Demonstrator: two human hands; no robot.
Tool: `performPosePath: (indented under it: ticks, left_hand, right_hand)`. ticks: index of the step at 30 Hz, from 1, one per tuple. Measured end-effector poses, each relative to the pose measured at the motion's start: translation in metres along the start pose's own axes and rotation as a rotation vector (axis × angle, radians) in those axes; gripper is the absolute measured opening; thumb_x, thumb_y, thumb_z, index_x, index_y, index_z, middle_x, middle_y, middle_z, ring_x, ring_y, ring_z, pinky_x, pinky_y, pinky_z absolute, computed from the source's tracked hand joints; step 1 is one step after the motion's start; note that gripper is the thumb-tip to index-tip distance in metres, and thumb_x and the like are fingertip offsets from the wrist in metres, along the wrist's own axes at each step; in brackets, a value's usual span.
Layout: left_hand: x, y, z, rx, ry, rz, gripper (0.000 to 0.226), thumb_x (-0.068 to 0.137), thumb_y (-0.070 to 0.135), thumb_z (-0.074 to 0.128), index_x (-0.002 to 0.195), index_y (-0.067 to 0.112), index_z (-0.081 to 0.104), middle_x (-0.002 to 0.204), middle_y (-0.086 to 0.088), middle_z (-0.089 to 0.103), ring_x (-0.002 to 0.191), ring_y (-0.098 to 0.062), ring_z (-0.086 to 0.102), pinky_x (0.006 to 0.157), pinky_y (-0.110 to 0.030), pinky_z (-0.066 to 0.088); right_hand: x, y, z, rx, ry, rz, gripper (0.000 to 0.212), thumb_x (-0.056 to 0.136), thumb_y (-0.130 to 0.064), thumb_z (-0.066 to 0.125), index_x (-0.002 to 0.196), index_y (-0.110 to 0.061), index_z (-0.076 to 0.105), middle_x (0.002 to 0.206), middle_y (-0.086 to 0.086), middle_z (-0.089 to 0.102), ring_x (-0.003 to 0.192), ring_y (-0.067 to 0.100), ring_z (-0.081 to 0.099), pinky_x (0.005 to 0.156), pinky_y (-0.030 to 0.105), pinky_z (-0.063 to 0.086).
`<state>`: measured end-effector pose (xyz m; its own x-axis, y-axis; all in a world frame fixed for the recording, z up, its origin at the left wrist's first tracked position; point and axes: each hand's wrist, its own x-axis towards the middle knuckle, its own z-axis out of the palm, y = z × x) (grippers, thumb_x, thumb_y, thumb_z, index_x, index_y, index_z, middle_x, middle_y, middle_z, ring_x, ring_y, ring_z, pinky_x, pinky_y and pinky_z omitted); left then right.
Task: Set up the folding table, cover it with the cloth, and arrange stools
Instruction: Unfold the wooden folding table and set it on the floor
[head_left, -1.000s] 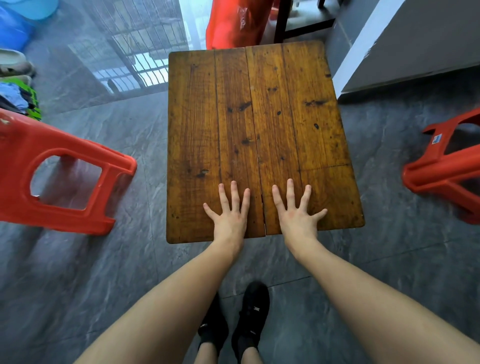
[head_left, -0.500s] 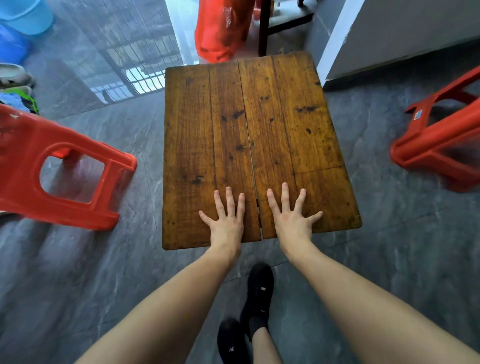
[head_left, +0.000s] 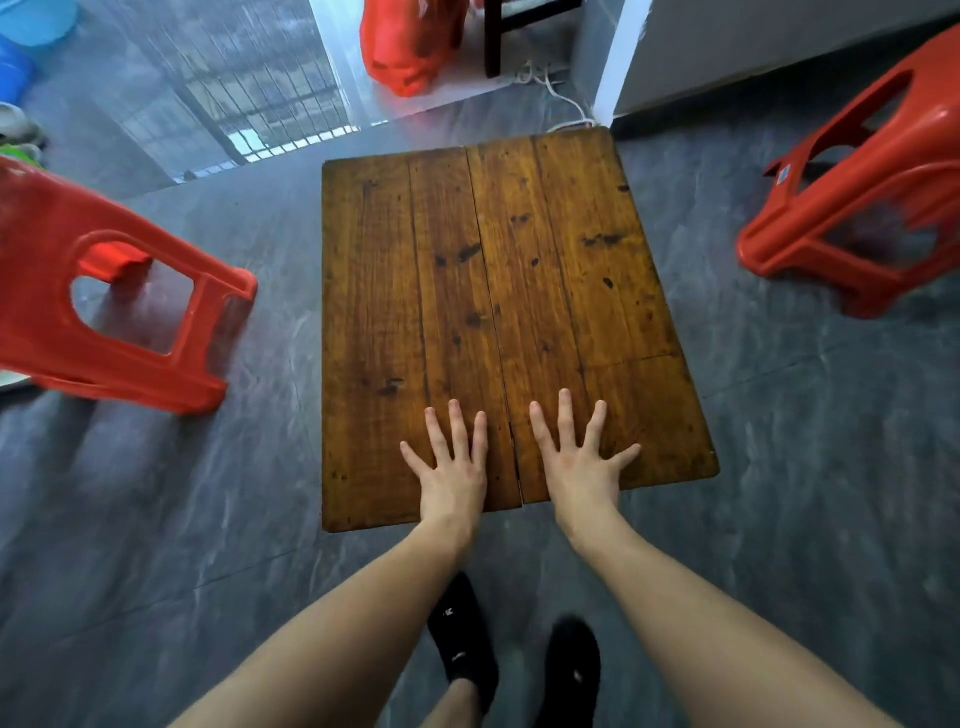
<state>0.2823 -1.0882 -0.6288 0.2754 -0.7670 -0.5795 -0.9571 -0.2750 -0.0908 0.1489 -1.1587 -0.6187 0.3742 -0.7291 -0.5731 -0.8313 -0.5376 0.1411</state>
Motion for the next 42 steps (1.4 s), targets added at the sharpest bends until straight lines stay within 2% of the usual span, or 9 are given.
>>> performPosePath:
  ticks: [3,8,14,19,25,29,37,42]
  left_hand:
    - [-0.02,0.023,0.017,0.006,0.013,-0.001,0.116,0.088,0.017,0.066,0.14,0.008,-0.038,0.15,-0.028,-0.034,0.136,-0.055,-0.026,0.107,-0.074,0.009]
    - [-0.052,0.059,0.037,-0.019,0.023,-0.029,0.113,0.089,0.018,0.064,0.139,0.008,-0.037,0.15,-0.028,-0.033,0.137,-0.055,-0.023,0.107,-0.073,0.015]
    - [-0.091,0.094,0.056,0.003,0.002,-0.051,0.115,0.087,0.022,0.066,0.142,0.009,-0.035,0.151,-0.027,-0.032,0.137,-0.055,-0.022,0.108,-0.072,0.015]
    - [-0.132,0.124,0.072,0.021,0.006,-0.049,0.106,0.092,0.023,0.06,0.144,0.007,-0.031,0.151,-0.03,-0.03,0.138,-0.056,-0.019,0.11,-0.07,0.004]
    - [-0.18,0.171,0.082,0.022,-0.024,-0.011,0.108,0.091,0.028,0.062,0.145,0.004,-0.029,0.151,-0.033,-0.027,0.137,-0.058,-0.018,0.109,-0.072,0.003]
    - [-0.205,0.19,0.087,0.029,-0.087,0.029,0.115,0.087,0.035,0.067,0.147,0.003,-0.027,0.15,-0.034,-0.027,0.136,-0.059,-0.019,0.108,-0.074,0.004]
    - [-0.236,0.203,0.126,0.122,-0.034,0.126,0.135,0.072,0.048,0.076,0.143,-0.002,-0.028,0.148,-0.038,-0.025,0.134,-0.064,-0.015,0.108,-0.072,0.009]
    - [-0.261,0.204,0.16,0.176,-0.009,0.19,0.139,0.07,0.05,0.075,0.139,-0.005,-0.032,0.146,-0.041,-0.024,0.132,-0.066,-0.014,0.108,-0.071,0.01]
  right_hand:
    - [-0.022,0.016,0.022,0.008,0.006,-0.004,0.13,0.083,-0.024,0.075,0.139,-0.024,-0.043,0.15,0.018,-0.04,0.141,0.053,-0.017,0.1,0.077,0.026]
    - [-0.053,0.043,0.045,-0.034,0.031,-0.052,0.122,0.087,-0.025,0.069,0.141,-0.022,-0.04,0.153,0.02,-0.035,0.141,0.055,-0.01,0.108,0.074,0.011]
    - [-0.095,0.065,0.073,-0.01,0.016,-0.071,0.117,0.088,-0.019,0.068,0.144,-0.024,-0.035,0.153,0.018,-0.035,0.141,0.054,-0.013,0.104,0.076,0.02]
    - [-0.138,0.08,0.099,-0.005,-0.012,-0.073,0.124,0.084,-0.021,0.073,0.143,-0.024,-0.036,0.153,0.017,-0.036,0.141,0.053,-0.014,0.103,0.077,0.021]
    - [-0.183,0.116,0.13,-0.016,-0.02,-0.054,0.137,0.078,-0.024,0.079,0.137,-0.025,-0.045,0.151,0.014,-0.04,0.141,0.052,-0.018,0.1,0.079,0.02]
    - [-0.213,0.13,0.147,0.026,-0.041,-0.039,0.138,0.076,-0.026,0.079,0.138,-0.027,-0.044,0.152,0.012,-0.04,0.14,0.051,-0.021,0.1,0.081,0.016]
    - [-0.26,0.126,0.192,0.072,-0.018,0.048,0.133,0.079,-0.026,0.078,0.14,-0.029,-0.041,0.153,0.009,-0.039,0.14,0.049,-0.024,0.1,0.081,0.011]
    - [-0.295,0.112,0.228,0.085,-0.014,0.101,0.144,0.07,-0.03,0.084,0.138,-0.027,-0.043,0.152,0.01,-0.039,0.14,0.05,-0.024,0.099,0.081,0.01]
